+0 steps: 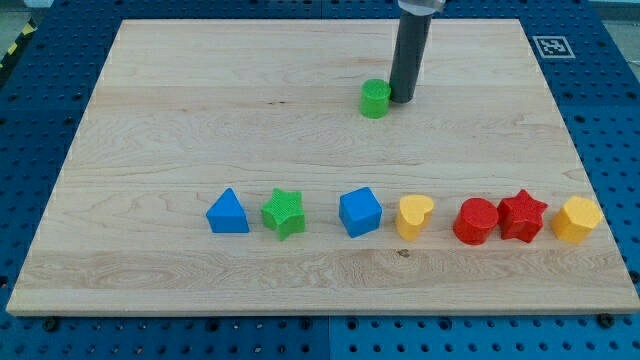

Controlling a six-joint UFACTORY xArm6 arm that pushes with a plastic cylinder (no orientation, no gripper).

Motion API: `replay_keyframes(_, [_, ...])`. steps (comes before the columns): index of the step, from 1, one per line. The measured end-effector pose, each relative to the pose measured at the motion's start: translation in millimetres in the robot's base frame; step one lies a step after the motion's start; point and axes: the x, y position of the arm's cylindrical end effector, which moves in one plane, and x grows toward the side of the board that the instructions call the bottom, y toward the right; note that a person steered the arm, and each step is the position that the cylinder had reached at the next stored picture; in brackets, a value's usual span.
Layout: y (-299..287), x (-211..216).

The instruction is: Move the green circle closer to the blue triangle

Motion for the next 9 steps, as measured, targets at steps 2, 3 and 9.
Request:
replay_keyframes(2, [-76.8,0.8])
replay_keyframes(3, [-84.8,13.8])
replay_keyframes(9, [-170.1,75.1])
